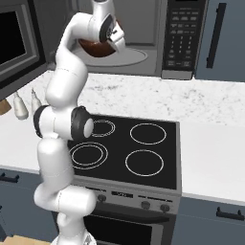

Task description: Open the microwave, place the bowl with waffle inside the microwave, then close the microwave door and turn it on.

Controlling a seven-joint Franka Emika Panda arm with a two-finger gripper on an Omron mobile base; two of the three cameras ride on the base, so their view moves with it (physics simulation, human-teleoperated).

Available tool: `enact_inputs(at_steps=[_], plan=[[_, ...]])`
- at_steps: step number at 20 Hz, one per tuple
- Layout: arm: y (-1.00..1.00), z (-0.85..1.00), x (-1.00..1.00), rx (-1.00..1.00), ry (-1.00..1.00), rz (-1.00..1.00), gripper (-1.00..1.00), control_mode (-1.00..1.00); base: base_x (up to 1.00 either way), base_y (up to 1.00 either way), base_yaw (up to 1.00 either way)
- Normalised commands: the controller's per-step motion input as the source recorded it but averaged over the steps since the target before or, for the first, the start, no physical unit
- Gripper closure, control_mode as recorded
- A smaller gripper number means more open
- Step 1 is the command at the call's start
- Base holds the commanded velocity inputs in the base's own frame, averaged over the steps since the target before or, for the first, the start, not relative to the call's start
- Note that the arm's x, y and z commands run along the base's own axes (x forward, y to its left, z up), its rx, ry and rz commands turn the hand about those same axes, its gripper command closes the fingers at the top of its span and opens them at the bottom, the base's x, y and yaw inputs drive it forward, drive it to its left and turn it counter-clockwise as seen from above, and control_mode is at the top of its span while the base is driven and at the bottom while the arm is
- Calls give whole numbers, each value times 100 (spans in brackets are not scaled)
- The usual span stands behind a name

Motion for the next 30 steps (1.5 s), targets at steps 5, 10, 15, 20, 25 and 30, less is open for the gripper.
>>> enact_inputs(at_steps=[5,10,15,20,25,30], plan=[[-25,-42,16,17,-6,-14,-100,-100,0,0,0],[-40,-17,-8,16,-15,-13,-100,-100,0,0,0],[-27,0,-69,13,-37,0,-100,-100,0,0,0],[-21,5,-100,2,-29,1,-100,-100,0,0,0],[0,0,-100,-10,-12,7,-100,-100,0,0,0],[13,-20,-68,-14,-6,9,-100,-100,0,0,0]])
